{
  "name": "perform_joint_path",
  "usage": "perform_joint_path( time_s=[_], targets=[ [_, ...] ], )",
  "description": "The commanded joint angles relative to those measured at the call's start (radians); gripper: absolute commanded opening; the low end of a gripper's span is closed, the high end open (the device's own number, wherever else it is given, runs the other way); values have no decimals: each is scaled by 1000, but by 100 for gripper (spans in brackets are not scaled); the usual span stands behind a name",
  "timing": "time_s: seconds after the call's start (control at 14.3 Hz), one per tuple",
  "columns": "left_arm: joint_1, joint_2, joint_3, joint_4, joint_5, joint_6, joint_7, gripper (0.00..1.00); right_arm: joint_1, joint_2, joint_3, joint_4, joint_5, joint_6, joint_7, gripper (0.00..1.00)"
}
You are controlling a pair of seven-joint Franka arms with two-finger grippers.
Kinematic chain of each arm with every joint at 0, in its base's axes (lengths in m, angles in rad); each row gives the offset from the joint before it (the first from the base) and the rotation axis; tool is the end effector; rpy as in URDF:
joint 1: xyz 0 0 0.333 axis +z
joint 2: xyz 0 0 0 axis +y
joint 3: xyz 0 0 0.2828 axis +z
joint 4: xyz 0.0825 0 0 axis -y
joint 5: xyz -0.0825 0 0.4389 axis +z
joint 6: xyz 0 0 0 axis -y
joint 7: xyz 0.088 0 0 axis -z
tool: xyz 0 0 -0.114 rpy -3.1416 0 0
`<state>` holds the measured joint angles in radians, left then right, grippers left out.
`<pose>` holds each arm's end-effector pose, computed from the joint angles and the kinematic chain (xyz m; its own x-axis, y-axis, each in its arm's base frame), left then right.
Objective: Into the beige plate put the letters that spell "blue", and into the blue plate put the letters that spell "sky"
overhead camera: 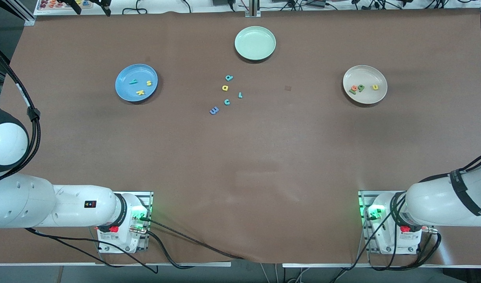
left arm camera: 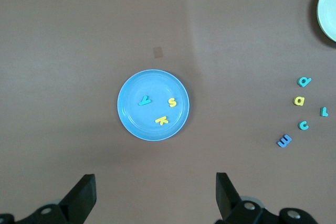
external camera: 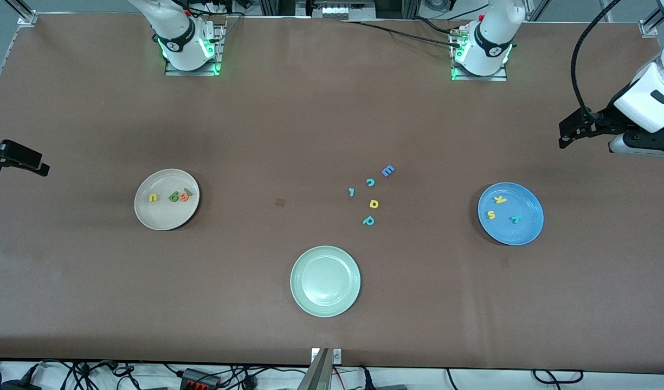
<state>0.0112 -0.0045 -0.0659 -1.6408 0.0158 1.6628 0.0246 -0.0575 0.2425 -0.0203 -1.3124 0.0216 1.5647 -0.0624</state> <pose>0.6147 -0.0321 0.5581 0.9964 -0.0806 0.0261 -0.0802 -0.9966 -0.0167 0.6729 -0.0484 0.5641 0.9998 -0.0146 0.0109 -0.0145 -0.9998 -0.0161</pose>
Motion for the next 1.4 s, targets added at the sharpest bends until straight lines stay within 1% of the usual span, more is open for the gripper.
perform_joint_path(
  time_s=[0.0,0.14,0.21,0.42,0.56,0.7,0.91,1.33],
  targets=[
    [0,14,3,30,-22,-20,2,100,-16,-29,29,-33,-37,-20,4,100],
    [-2,14,3,30,-23,-21,-27,100,-16,-41,29,-48,-39,-54,4,100],
    [-2,14,3,30,-24,-21,-53,100,-16,-61,29,-82,-40,-49,6,100],
    [-2,14,3,30,-23,-23,-52,100,-16,-159,29,-227,-51,6,10,100],
    [3,14,3,30,-27,-23,-48,100,-18,-210,29,-306,-49,50,12,100],
    [6,14,3,29,-57,-23,-48,100,-21,-218,28,-324,-48,52,15,100],
    [6,14,3,29,-57,-23,-46,100,-22,-258,26,-379,-51,69,10,100],
    [0,14,3,30,-47,-23,-45,100,-22,-258,25,-369,-60,69,1,100]
  ],
)
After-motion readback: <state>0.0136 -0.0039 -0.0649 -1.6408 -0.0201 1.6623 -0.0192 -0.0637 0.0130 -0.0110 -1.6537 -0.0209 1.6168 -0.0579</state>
